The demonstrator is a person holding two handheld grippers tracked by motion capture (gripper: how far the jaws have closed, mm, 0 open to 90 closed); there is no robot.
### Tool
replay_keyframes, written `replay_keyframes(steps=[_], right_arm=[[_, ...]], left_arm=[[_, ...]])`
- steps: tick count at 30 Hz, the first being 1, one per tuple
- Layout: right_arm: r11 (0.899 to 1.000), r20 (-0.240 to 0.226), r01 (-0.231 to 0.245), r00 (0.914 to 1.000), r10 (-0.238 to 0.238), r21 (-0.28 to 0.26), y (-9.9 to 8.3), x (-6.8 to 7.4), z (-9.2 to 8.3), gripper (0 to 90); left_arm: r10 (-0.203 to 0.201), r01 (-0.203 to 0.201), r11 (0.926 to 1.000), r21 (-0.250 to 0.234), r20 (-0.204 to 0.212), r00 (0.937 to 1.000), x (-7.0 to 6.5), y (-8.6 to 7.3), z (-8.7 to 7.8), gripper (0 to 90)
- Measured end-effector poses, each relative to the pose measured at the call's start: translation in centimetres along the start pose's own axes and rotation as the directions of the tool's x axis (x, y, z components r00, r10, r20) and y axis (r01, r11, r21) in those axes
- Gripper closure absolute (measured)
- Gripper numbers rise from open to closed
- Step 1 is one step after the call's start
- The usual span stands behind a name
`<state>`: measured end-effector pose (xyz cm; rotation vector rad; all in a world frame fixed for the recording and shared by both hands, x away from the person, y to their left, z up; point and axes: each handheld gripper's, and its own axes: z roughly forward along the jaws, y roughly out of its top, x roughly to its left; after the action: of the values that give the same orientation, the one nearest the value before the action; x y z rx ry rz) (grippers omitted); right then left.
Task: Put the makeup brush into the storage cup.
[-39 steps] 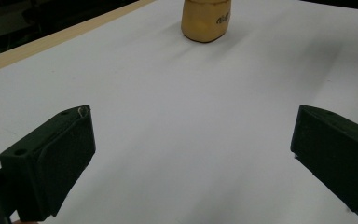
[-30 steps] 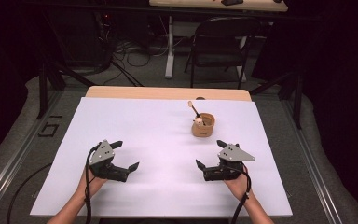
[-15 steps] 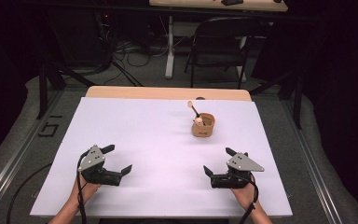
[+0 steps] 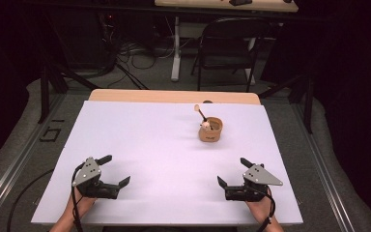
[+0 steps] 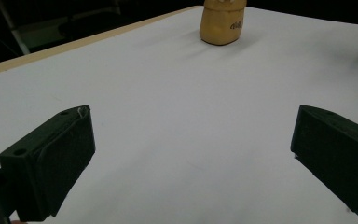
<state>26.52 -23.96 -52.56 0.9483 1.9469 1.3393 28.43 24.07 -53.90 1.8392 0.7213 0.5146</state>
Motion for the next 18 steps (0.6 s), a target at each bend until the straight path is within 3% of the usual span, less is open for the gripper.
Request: replay_keyframes(steps=[11,18], right_arm=[[1.0,0.017,0.012,0.9998,-0.012,0.017,-0.7,-0.2,-1.5,0.0],[1.0,0.033,0.01,0.9994,-0.01,0.016,-1.1,-0.3,-2.4,0.0]], left_arm=[[0.017,-0.017,0.9998,0.008,0.0,0.9999,0.1,-1.1,-1.7,0.0],[0.006,-0.006,1.0,0.003,-0.01,0.9999,0.3,-1.3,-2.2,0.0]])
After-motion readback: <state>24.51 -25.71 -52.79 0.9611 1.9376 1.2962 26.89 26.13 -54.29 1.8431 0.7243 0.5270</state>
